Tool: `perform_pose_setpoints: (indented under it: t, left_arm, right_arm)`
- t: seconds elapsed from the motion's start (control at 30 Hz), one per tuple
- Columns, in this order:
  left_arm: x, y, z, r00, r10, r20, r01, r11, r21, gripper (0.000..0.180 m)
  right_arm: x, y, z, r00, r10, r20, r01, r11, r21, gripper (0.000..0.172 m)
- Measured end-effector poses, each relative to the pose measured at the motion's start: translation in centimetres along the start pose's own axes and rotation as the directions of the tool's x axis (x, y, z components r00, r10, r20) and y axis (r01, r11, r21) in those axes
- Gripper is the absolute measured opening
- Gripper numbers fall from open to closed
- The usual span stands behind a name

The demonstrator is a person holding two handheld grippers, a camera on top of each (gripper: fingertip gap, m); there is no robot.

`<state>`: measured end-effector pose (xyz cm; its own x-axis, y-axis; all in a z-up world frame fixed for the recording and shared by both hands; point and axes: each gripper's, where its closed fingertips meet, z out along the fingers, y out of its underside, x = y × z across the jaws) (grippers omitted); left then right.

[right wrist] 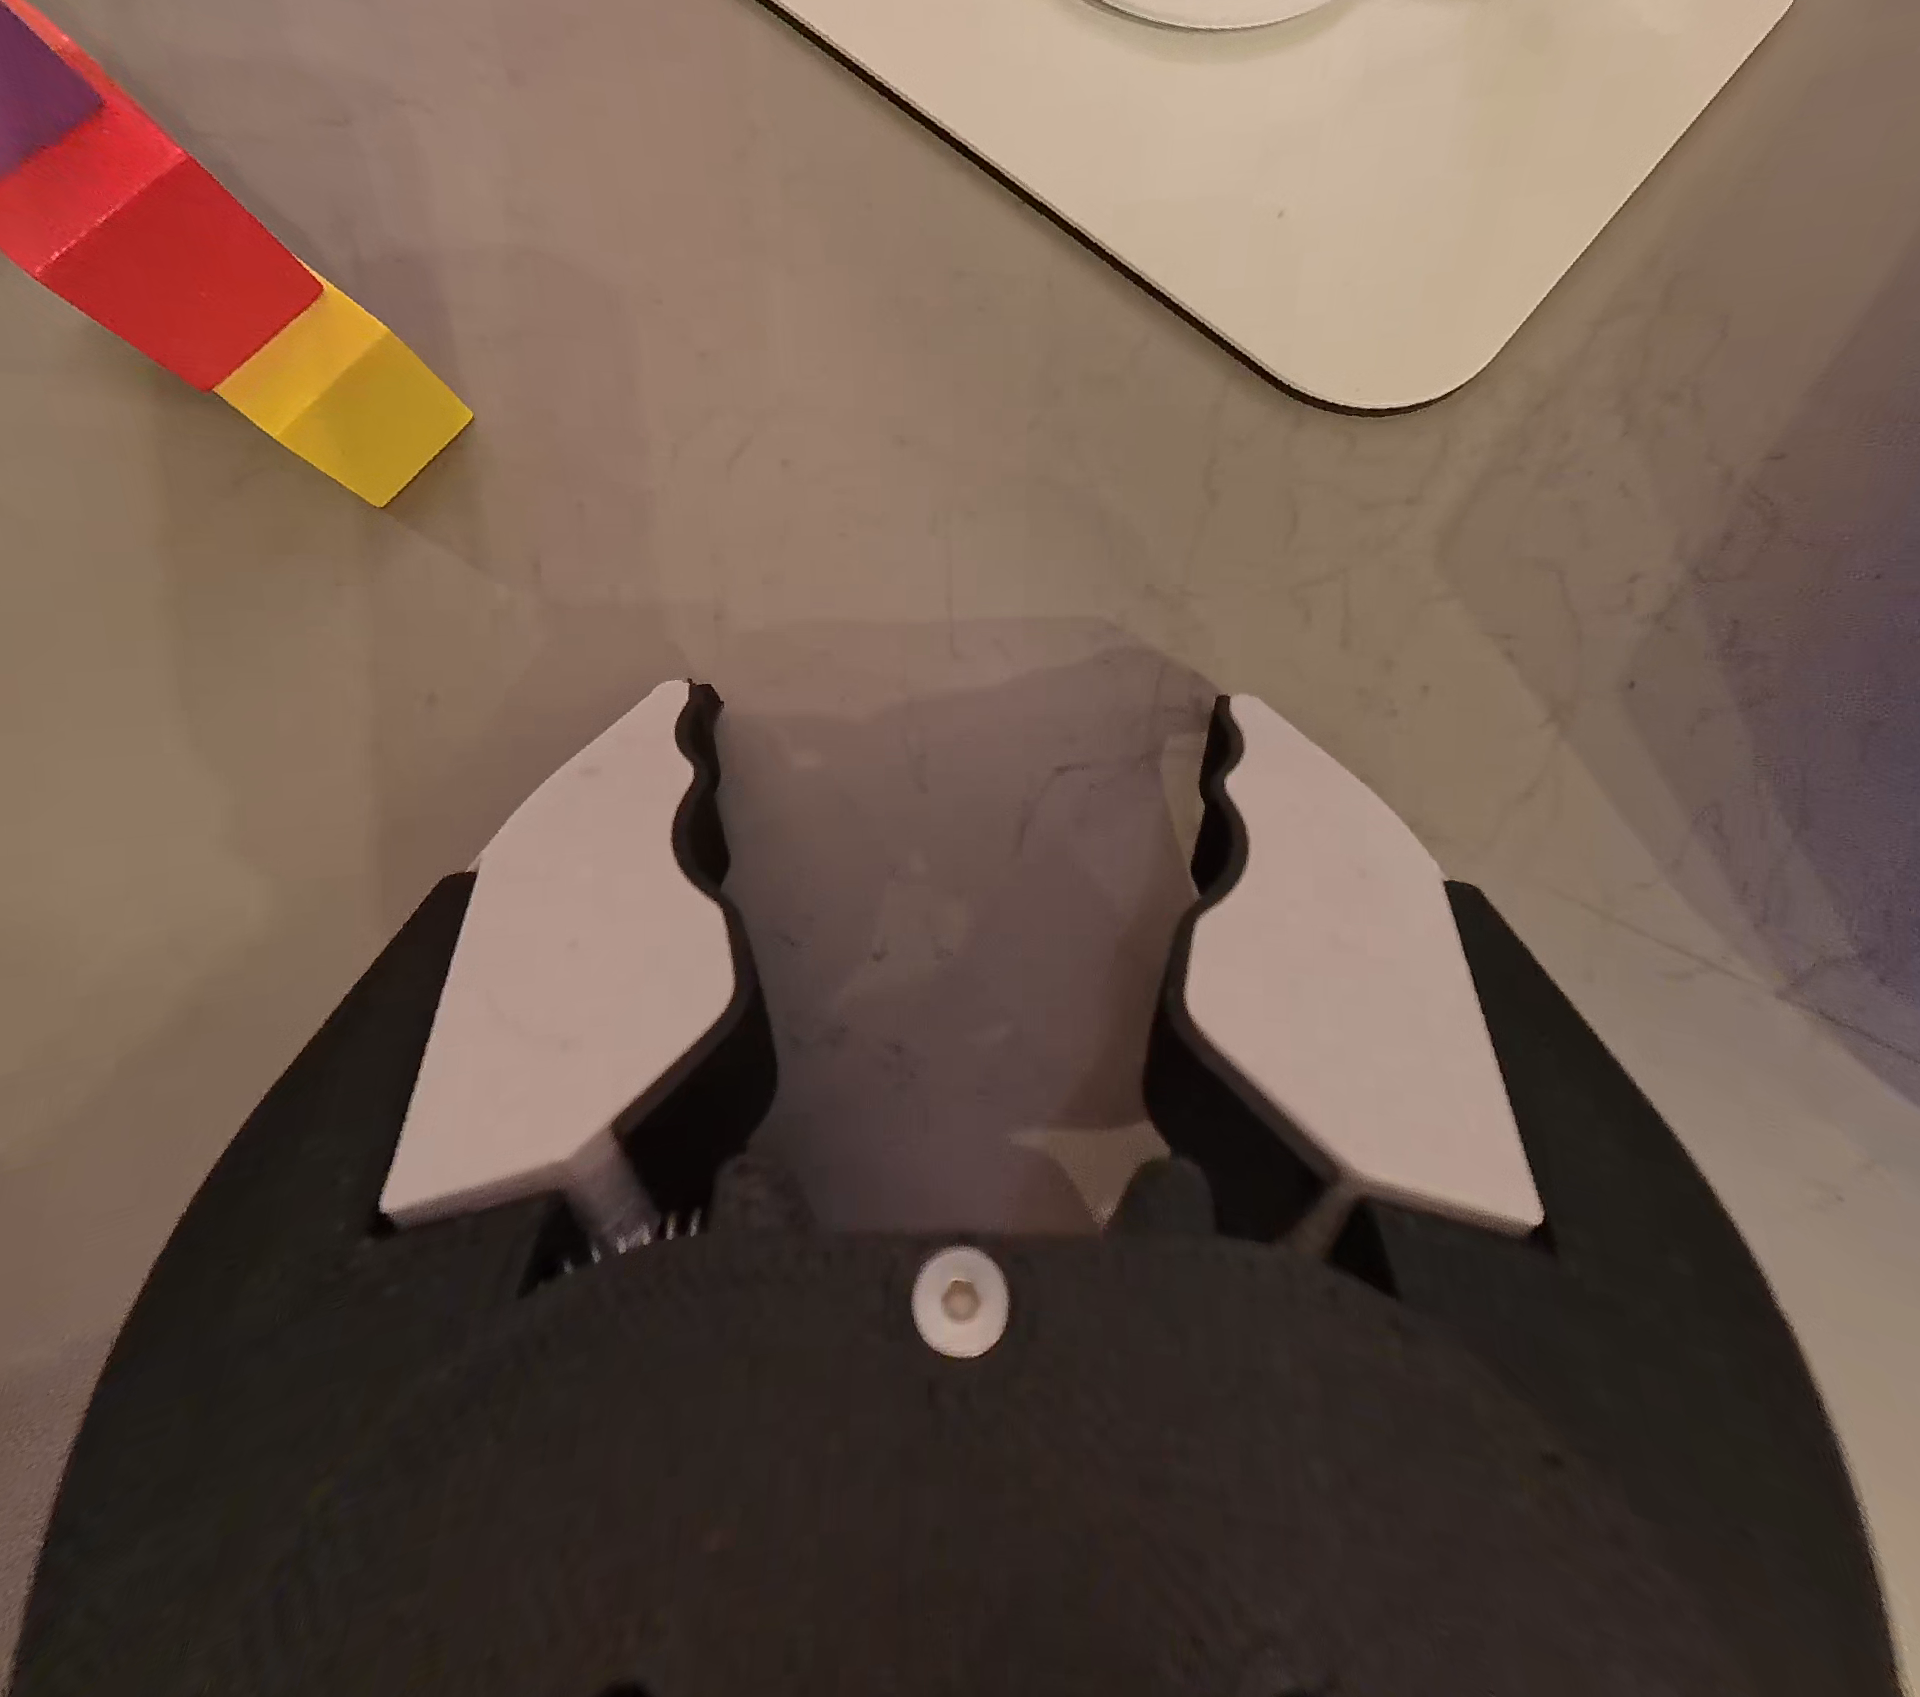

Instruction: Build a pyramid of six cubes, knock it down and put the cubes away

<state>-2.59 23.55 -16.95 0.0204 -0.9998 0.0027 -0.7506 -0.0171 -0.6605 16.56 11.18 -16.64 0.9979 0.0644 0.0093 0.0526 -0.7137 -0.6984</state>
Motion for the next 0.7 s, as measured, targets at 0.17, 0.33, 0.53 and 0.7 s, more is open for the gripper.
perform_pose_setpoints:
  t: [0.17,0.33,0.53,0.7]
  left_arm:
    - [-0.3,0.1,0.0,0.999,-0.035,0.032,0.035,0.999,-0.004,0.108]
    - [-0.3,0.1,0.0,0.999,-0.038,0.034,0.038,0.999,-0.004,0.108]
    - [-0.4,0.1,0.0,0.999,-0.039,0.035,0.039,0.999,-0.003,0.108]
    - [-0.8,0.5,-0.6,0.996,-0.068,0.058,0.068,0.998,0.005,0.098]
  right_arm:
    - [0.0,0.0,0.0,1.0,-0.001,0.0,0.001,1.0,0.0,0.09]
    - [0.0,0.0,0.0,1.0,0.0,0.001,0.0,1.0,0.0,0.09]
    - [0.2,0.0,-0.1,1.0,0.002,-0.005,-0.002,1.0,0.001,0.087]
    - [1.5,1.1,-1.3,0.997,0.044,-0.069,-0.043,0.999,0.011,0.078]
